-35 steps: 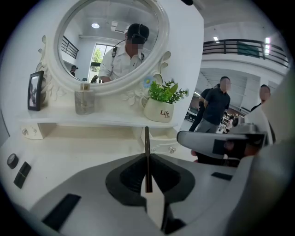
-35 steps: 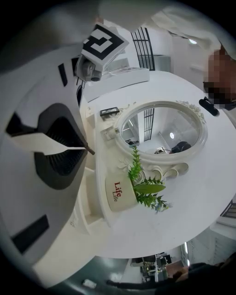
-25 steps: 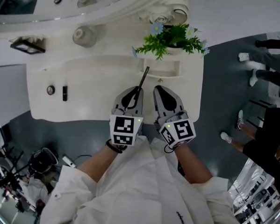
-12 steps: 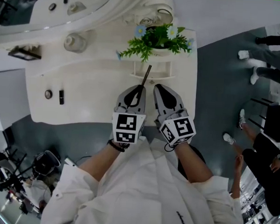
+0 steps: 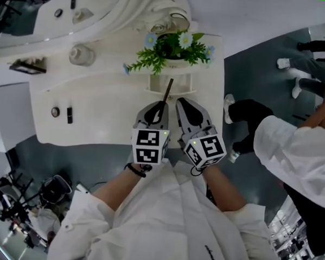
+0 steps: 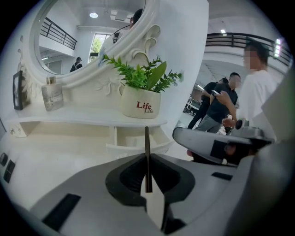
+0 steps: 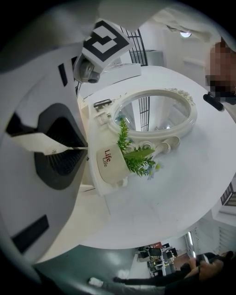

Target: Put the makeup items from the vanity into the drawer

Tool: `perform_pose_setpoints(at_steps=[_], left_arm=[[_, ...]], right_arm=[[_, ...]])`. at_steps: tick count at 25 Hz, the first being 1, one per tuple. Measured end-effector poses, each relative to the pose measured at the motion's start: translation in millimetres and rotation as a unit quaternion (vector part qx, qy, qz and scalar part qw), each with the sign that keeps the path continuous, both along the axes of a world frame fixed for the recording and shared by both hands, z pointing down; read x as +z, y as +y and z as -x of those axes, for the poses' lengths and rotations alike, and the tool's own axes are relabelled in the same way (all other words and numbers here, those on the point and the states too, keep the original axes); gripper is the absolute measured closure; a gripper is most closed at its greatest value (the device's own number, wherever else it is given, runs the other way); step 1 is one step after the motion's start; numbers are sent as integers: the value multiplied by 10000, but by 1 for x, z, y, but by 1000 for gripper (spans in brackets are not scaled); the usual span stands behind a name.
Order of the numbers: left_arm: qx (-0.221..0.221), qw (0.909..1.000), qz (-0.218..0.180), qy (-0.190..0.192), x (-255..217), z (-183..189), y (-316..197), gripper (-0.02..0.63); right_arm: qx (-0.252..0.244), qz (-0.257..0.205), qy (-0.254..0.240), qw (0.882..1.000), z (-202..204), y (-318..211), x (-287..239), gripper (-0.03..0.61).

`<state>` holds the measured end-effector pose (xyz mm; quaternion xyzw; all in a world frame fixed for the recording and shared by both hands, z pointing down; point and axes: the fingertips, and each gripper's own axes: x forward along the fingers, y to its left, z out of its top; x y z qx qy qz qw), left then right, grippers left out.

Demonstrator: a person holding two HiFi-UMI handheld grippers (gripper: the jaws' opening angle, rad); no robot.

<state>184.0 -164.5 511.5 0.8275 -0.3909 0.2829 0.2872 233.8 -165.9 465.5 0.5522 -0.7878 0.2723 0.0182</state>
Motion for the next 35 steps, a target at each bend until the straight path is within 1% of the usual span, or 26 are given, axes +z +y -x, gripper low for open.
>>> perform_pose_setpoints(at_steps=[4,8,13,16,18,19,21,23,26,30,33,35], left_arm=[[-83,9996,202,-185,3,0,-3,558],[-69,9988,378,-288,5,-5,-7,558],[-69,9981,501,-355,2,-14,-5,558],[-139,9969,696,-338,4,-13,-3,558],[-87,9959,846,-322,5,-13,-3,558],[33,9953,904,-355,6,-14,-3,558],[450,9930,980,-490,5,-17,-5,558],[862,9892,1008,-619,3,-18,-8,558],[1347,9821,1031,-814,2,-14,-17,558],[2042,9666,1133,-1055,1,-17,-23,558],[2490,9548,1070,-1223,2,-24,-25,558],[2691,9500,1008,-1223,2,-30,-26,558]], right_arm=[[-18,5,-28,10000,-5,-2,-3,545],[-37,-16,-58,10000,-10,-6,-6,545],[-73,69,-66,9999,-14,-10,-5,545],[-104,161,-87,9998,-16,-12,-2,545],[-141,158,-88,9997,-16,-14,-2,545],[-159,147,-85,9997,-17,-15,-3,545],[-178,130,-97,9997,-18,-16,-4,545],[-184,116,-114,9997,-19,-16,-7,545],[-167,95,-132,9997,-21,-16,-10,545],[-140,108,-130,9998,-18,-15,-10,545],[-141,140,-123,9997,-14,-13,-8,545],[-143,145,-88,9998,-12,-14,-6,545]])
